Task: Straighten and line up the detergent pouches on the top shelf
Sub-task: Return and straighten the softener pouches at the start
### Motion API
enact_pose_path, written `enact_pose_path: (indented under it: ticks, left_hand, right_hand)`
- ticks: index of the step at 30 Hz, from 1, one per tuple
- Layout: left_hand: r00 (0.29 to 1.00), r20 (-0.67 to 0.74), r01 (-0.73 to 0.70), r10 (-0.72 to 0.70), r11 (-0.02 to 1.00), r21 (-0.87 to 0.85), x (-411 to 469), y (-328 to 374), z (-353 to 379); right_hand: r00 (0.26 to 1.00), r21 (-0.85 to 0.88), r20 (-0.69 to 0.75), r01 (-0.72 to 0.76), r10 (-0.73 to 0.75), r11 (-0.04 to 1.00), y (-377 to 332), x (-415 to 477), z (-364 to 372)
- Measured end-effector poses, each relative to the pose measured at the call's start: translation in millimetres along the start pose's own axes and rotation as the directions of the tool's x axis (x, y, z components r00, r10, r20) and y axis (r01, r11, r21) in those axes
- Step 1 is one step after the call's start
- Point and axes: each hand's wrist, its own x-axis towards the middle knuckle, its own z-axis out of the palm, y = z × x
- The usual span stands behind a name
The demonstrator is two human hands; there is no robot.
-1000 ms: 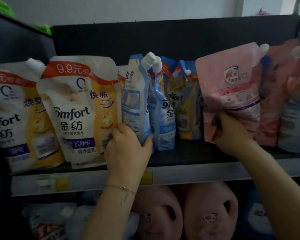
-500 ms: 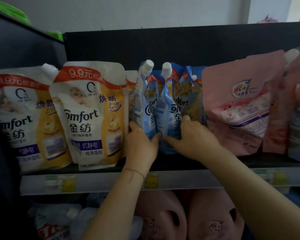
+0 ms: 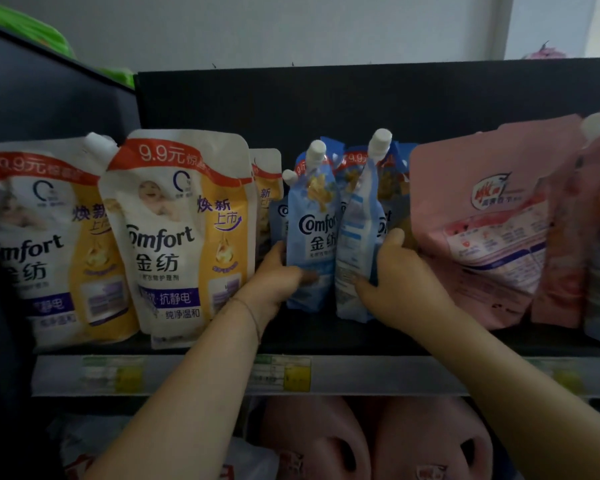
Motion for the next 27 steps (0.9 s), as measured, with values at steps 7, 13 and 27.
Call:
enact_pose_path:
  ticks: [7,13,27]
  left_hand:
    - [0.995,0.055,0.099,-0.088,0.969,-0.226,15,13,5]
    - [0.910,-0.414,-0.002,-0.009,1.000,-0.028,24,10,9]
    - [0.939,-0.300,0.177,-0.165,0.984,0.011,-16,19,12]
  right_hand:
    - [1.000,0.043,-0.005,-0.016,0.016,0.999,-1,5,-2]
    - [1.000,0.131,-0.022,0.006,-0.003,0.991,5,12,2]
    - [0.969,0.016,0.197,0.152,-0.152,0.988,9,-15,2]
